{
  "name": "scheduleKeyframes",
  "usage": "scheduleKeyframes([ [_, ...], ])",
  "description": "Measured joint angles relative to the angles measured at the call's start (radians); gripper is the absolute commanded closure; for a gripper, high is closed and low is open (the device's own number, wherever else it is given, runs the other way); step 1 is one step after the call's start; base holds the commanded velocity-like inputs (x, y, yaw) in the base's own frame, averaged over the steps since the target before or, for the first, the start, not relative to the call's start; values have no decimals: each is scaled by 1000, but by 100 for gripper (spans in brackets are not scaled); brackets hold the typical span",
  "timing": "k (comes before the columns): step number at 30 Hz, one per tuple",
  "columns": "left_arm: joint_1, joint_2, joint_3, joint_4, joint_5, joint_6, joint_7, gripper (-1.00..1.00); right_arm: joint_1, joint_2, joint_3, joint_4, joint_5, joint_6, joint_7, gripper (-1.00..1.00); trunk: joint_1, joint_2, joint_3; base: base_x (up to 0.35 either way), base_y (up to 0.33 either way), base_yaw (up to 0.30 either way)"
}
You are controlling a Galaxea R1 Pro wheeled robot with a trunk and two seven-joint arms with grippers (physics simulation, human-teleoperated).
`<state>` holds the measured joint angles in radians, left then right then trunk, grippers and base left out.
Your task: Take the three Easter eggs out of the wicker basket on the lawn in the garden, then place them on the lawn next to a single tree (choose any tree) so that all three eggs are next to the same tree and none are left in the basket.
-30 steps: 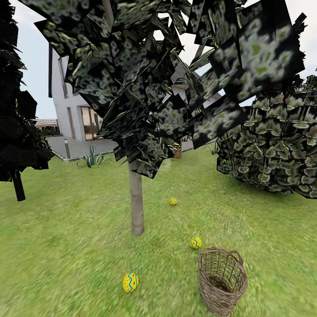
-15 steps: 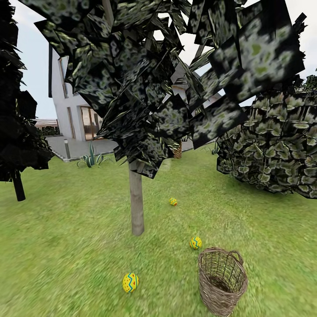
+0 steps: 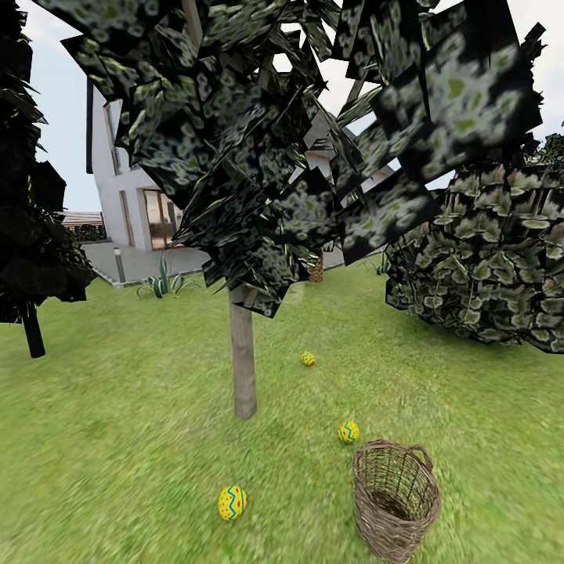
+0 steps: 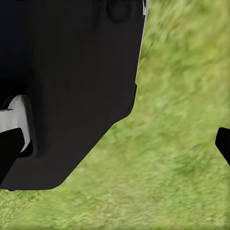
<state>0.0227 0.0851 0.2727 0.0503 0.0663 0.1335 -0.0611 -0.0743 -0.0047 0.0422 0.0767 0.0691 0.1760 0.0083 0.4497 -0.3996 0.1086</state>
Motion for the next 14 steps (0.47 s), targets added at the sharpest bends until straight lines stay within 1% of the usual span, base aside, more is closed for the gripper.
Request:
scheduleKeyframes([
  [14, 0, -1, 0, 0, 0, 0, 0, -100, 0, 0, 0, 0, 0, 0, 0, -100, 0, 0, 0, 0, 0, 0],
])
